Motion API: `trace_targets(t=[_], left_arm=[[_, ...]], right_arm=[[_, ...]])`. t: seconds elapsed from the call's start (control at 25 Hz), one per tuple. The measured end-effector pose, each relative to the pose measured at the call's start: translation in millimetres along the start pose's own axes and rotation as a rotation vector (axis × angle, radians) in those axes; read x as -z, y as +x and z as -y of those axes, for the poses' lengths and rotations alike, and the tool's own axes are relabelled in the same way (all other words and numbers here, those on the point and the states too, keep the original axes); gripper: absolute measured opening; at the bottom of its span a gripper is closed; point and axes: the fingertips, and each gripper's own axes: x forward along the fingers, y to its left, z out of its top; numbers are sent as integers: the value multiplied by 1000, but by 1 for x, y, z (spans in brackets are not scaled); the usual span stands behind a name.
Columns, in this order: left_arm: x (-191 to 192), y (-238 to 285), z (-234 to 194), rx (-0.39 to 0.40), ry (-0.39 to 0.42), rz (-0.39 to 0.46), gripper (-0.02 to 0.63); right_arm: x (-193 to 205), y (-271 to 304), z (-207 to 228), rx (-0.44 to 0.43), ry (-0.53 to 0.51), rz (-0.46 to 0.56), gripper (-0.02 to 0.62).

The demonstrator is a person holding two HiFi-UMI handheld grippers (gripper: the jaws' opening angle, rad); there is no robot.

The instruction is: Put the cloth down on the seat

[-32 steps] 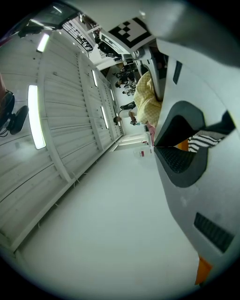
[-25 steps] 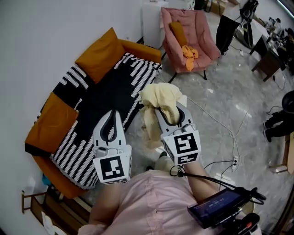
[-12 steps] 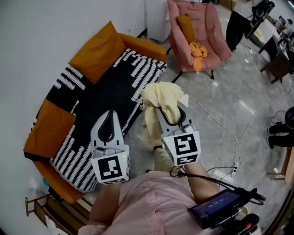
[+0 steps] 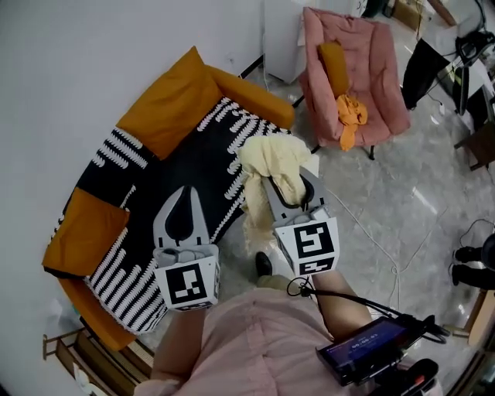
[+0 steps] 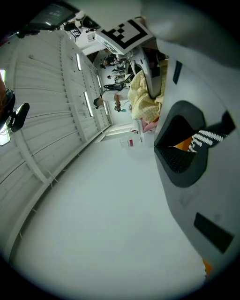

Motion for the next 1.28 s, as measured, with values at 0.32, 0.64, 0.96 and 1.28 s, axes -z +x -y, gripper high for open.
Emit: trace_targets(t=[0.32,0.64,0.96,1.28], left_arm=[[-11,41,-18,-63,0,10,11],[-5,73,-54,-109,-1,1,11],[21,116,-106,-135,-26,-35,11],[59,163,-160,-134,-64,-97,11]], right_arm=[[-35,52,23,-47,-36,60,163],[-44,104,22,-80,-55,54,163],[-39,175,3,-115,-67,12,163],[-23,256,-22,-152,-69,-50,163]])
